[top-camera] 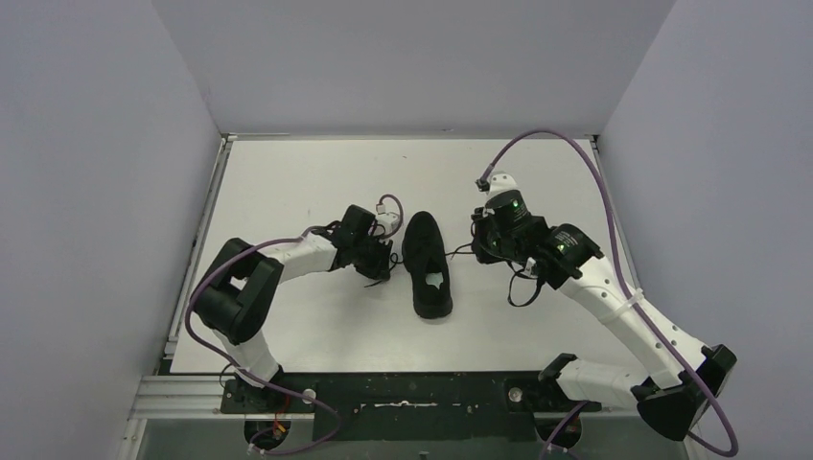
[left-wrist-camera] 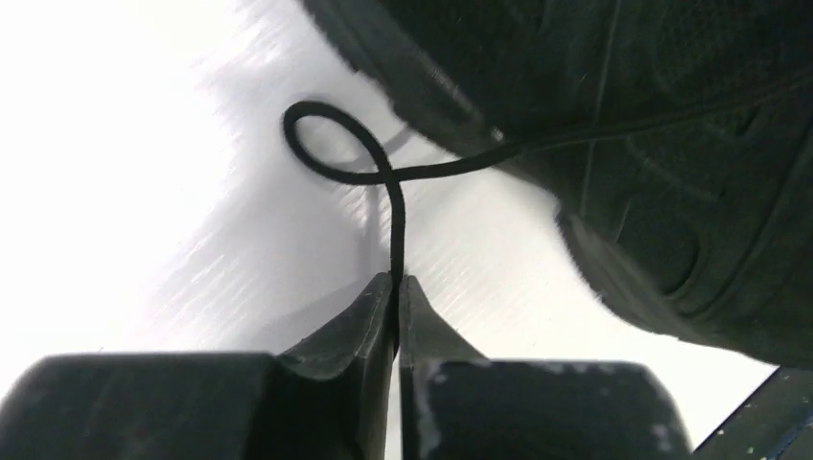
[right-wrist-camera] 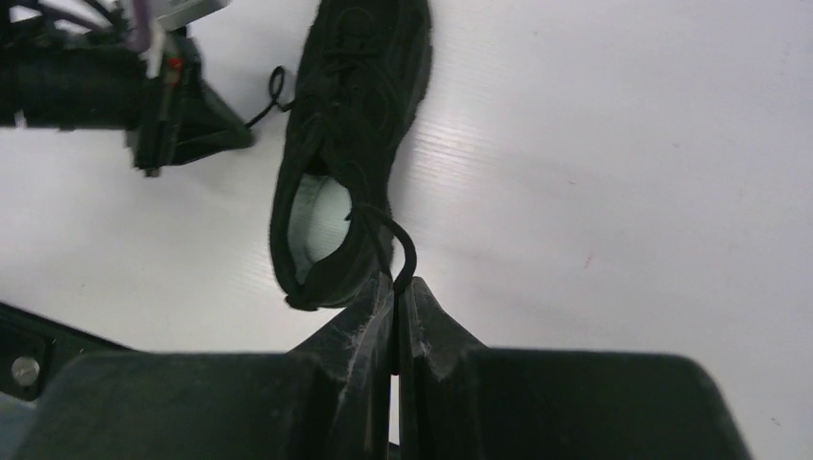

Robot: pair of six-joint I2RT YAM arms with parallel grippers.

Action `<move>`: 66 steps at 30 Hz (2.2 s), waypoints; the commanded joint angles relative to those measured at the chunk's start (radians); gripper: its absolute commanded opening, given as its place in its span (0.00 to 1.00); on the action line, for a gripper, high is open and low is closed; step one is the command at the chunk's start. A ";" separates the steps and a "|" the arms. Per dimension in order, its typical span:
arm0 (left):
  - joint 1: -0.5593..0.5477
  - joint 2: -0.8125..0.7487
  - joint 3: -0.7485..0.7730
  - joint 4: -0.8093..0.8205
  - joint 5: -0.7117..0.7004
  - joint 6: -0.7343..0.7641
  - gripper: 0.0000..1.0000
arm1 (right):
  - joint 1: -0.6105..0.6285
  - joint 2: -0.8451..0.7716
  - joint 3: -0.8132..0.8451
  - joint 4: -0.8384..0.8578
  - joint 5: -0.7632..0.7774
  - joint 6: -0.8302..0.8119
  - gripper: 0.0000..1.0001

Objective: Tie the shoes

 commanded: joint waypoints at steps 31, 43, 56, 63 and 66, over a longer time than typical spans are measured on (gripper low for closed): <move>0.479 -0.475 0.021 -0.816 -0.482 -0.444 0.00 | -0.612 0.436 -0.097 0.089 0.084 -0.103 0.00; 0.485 -0.318 0.032 -0.758 -0.461 -0.442 0.00 | -0.629 0.506 -0.141 0.187 0.198 -0.124 0.00; 0.470 -0.467 -0.047 -0.516 -0.285 -0.229 0.64 | -0.596 0.389 -0.160 0.223 -0.150 -0.100 0.00; 0.240 -0.433 -0.088 -0.062 0.064 0.121 0.73 | -0.587 0.345 -0.144 0.178 -0.182 -0.115 0.00; 0.158 -0.295 -0.047 0.081 0.298 0.191 0.67 | -0.586 0.336 -0.146 0.178 -0.199 -0.117 0.00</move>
